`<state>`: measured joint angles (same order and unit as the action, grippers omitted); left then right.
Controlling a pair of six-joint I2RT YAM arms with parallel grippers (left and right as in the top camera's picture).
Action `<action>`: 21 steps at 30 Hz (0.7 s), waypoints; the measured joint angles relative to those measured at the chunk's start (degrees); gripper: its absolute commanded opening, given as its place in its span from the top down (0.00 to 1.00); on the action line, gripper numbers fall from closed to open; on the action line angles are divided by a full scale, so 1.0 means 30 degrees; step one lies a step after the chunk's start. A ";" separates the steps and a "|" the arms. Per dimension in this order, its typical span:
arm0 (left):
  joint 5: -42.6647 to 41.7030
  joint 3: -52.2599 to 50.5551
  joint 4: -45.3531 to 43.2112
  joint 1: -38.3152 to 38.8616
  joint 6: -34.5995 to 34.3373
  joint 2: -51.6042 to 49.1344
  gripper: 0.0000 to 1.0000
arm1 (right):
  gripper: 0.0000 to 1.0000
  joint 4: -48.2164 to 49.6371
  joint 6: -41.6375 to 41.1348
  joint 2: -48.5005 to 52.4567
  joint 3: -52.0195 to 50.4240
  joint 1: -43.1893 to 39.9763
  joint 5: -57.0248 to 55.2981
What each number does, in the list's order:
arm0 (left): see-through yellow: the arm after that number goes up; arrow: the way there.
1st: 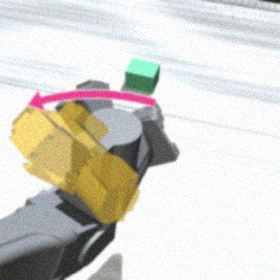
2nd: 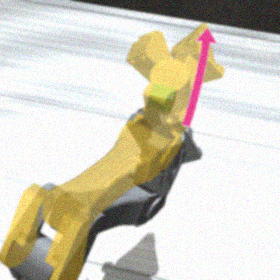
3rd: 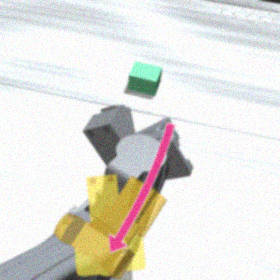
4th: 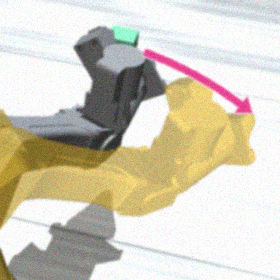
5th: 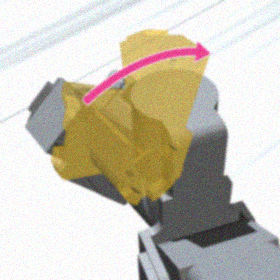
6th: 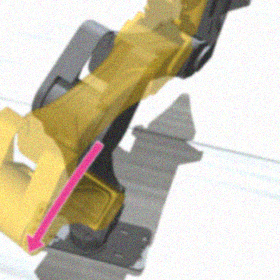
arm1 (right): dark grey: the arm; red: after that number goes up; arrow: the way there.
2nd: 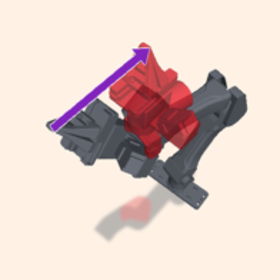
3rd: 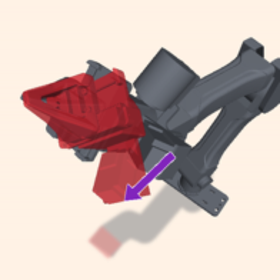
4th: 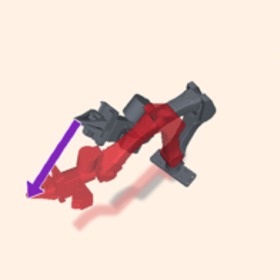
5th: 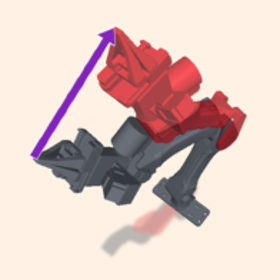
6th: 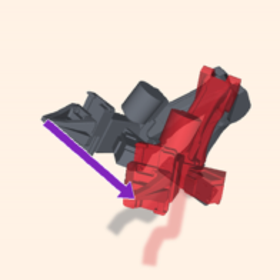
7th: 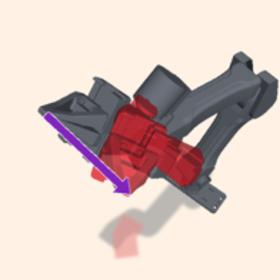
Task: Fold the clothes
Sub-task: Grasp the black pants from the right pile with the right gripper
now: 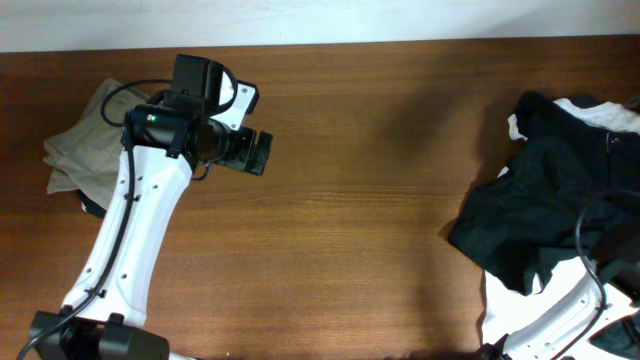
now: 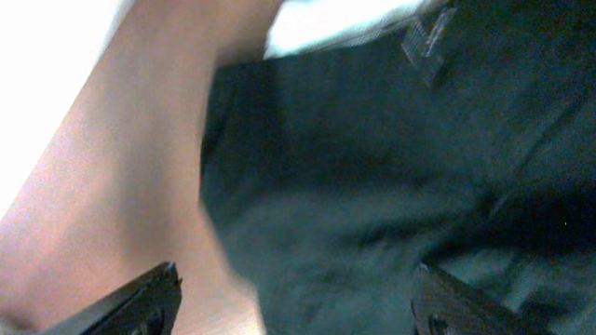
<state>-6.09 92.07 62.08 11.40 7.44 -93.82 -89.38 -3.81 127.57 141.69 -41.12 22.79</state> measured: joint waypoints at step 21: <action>0.2237 0.0138 0.0721 0.0000 0.0000 0.0000 0.00 | 0.96 0.3031 0.0699 0.0765 -0.6987 0.4677 -0.7570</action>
<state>0.62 92.49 64.25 11.40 7.44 -93.82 -80.29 -1.72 129.86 120.73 -27.09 0.08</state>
